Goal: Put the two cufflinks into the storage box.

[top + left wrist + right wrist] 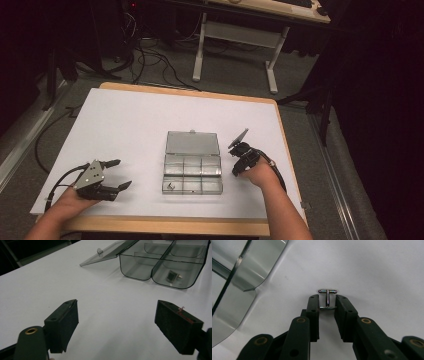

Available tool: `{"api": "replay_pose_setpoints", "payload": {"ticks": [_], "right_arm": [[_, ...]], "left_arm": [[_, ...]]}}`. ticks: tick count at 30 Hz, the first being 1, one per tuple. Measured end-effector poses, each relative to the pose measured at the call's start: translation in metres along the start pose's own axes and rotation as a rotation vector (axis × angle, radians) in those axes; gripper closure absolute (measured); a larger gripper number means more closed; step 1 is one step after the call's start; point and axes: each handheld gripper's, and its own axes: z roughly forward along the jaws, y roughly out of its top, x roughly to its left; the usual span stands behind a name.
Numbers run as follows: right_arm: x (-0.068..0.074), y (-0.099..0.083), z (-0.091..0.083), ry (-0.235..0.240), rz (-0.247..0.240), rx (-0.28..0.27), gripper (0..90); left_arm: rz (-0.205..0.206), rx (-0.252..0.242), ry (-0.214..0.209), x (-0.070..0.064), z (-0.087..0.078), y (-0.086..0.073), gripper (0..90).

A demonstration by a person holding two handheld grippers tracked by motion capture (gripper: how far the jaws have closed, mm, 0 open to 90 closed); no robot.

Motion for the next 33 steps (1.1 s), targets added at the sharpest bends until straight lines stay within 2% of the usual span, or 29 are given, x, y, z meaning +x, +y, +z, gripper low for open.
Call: {"api": "replay_pose_setpoints", "payload": {"ticks": [2,3,4,7,9,13,15,17,19,23,26,33], "right_arm": [[0.003,0.001,-0.001,-0.006,0.019,0.017,75.4],[0.002,0.002,0.000,-0.011,-0.006,0.016,75.5],[0.002,0.003,-0.001,-0.007,0.010,0.028,75.6],[0.000,0.003,0.000,-0.003,0.001,0.015,75.6],[0.001,0.002,-0.003,-0.005,0.014,0.018,75.5],[0.005,-0.001,-0.010,0.000,0.021,0.013,75.5],[0.006,-0.002,-0.016,-0.001,0.019,0.005,75.5],[0.009,-0.003,-0.021,0.007,0.040,0.000,75.5],[0.010,-0.004,-0.026,0.012,0.021,-0.011,75.5],[0.019,-0.005,-0.034,0.022,0.024,-0.010,75.5],[0.027,-0.004,-0.041,0.019,-0.006,-0.012,75.5],[0.046,0.001,-0.057,0.007,-0.022,-0.034,75.5]], "left_arm": [[0.002,-0.001,0.006,0.000,0.000,0.000,19.5],[0.002,-0.003,0.006,0.000,0.000,0.000,19.5],[0.000,-0.002,0.003,0.000,0.000,0.000,19.5],[-0.005,-0.006,0.007,0.000,0.000,0.000,19.5],[0.001,-0.008,0.009,0.000,-0.001,0.000,19.5],[-0.012,-0.005,0.001,0.001,0.000,0.000,19.6],[-0.006,-0.006,0.004,0.000,0.000,0.000,19.5],[-0.009,-0.006,0.001,0.001,0.000,0.000,19.6],[-0.017,-0.004,-0.002,0.002,0.000,0.000,19.5],[-0.006,-0.006,0.003,0.000,0.000,0.000,19.5],[-0.013,-0.006,0.003,0.001,0.000,0.000,19.4],[-0.013,-0.008,0.004,0.001,0.000,0.000,19.3]]}}
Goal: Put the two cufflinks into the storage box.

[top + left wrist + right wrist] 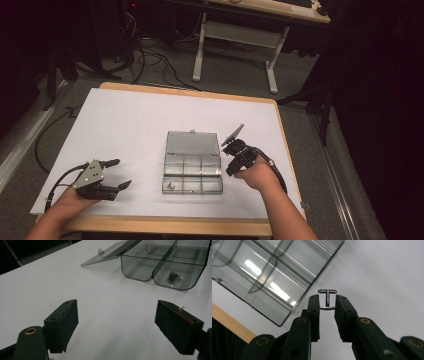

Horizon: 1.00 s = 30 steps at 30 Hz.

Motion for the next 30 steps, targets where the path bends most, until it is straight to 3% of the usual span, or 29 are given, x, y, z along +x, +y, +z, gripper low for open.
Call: {"api": "replay_pose_setpoints", "payload": {"ticks": [7,8,11,13,18,20,22,23,30], "right_arm": [[0.023,0.008,-0.008,-0.004,-0.022,-0.011,75.5],[0.023,0.009,-0.007,-0.006,-0.056,-0.017,75.4],[0.035,0.013,-0.008,-0.008,-0.046,-0.008,75.4],[0.041,0.017,-0.008,-0.009,-0.081,-0.016,75.5],[0.056,0.025,-0.006,-0.013,-0.125,-0.021,75.4],[0.064,0.028,-0.005,-0.010,-0.113,-0.011,75.5],[0.068,0.031,-0.003,-0.007,-0.147,-0.024,75.4],[0.072,0.032,-0.003,-0.009,-0.136,-0.018,75.4],[0.093,0.043,0.003,0.003,-0.195,-0.025,75.4]], "left_arm": [[0.002,0.001,0.001,0.000,0.000,0.000,19.2],[0.003,0.001,0.001,0.000,0.000,0.000,19.2],[-0.003,0.003,-0.002,0.001,0.000,0.000,19.2],[0.000,0.003,-0.002,0.000,0.000,0.000,19.2],[-0.004,0.004,-0.004,0.001,0.000,0.000,19.2],[-0.001,0.003,-0.004,0.000,0.000,0.000,19.1],[-0.001,0.003,-0.004,0.000,0.000,0.000,19.1],[-0.002,0.003,-0.004,0.001,0.000,0.000,19.1],[-0.008,0.004,-0.010,0.001,0.000,0.000,19.1]]}}
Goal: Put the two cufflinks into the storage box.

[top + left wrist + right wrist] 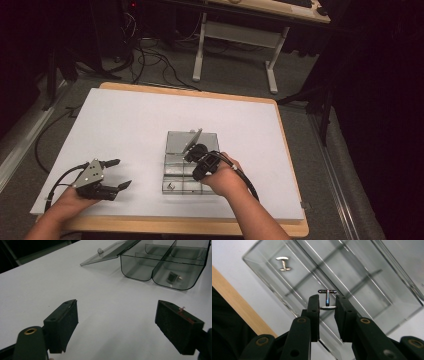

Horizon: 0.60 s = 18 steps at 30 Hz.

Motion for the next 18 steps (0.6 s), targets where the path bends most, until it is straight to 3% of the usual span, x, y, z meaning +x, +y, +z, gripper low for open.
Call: {"api": "replay_pose_setpoints", "payload": {"ticks": [18], "right_arm": [[0.035,0.037,0.031,0.042,-0.112,-0.018,75.4]], "left_arm": [[-0.001,0.000,-0.002,0.000,0.000,0.000,19.1]]}}
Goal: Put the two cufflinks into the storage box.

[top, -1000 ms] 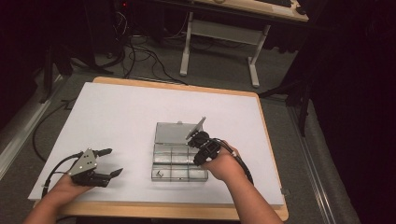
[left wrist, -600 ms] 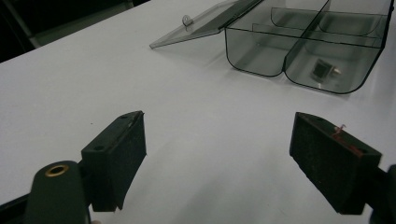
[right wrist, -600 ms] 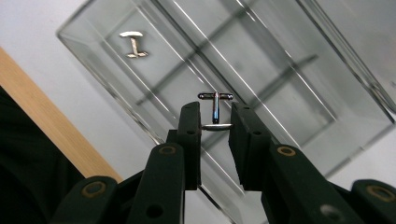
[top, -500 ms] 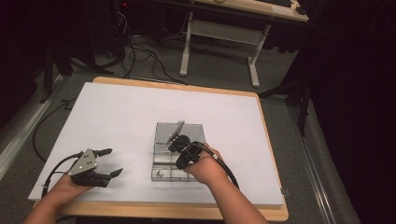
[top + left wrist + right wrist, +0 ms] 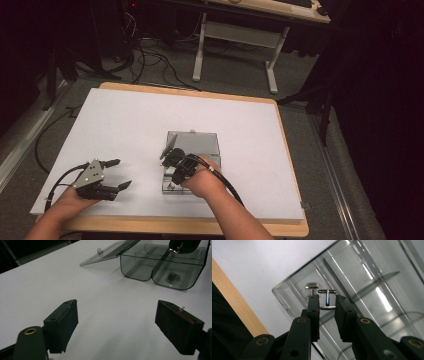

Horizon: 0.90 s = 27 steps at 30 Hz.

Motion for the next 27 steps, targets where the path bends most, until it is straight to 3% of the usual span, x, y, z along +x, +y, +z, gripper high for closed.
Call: {"api": "replay_pose_setpoints", "payload": {"ticks": [7,27], "right_arm": [[0.002,0.009,0.012,0.004,-0.028,0.026,75.4],[-0.004,0.012,0.032,0.015,-0.026,0.071,75.4]], "left_arm": [[0.000,-0.002,-0.001,0.000,0.000,0.000,19.1],[0.008,0.002,-0.004,0.000,0.000,0.000,19.2]]}}
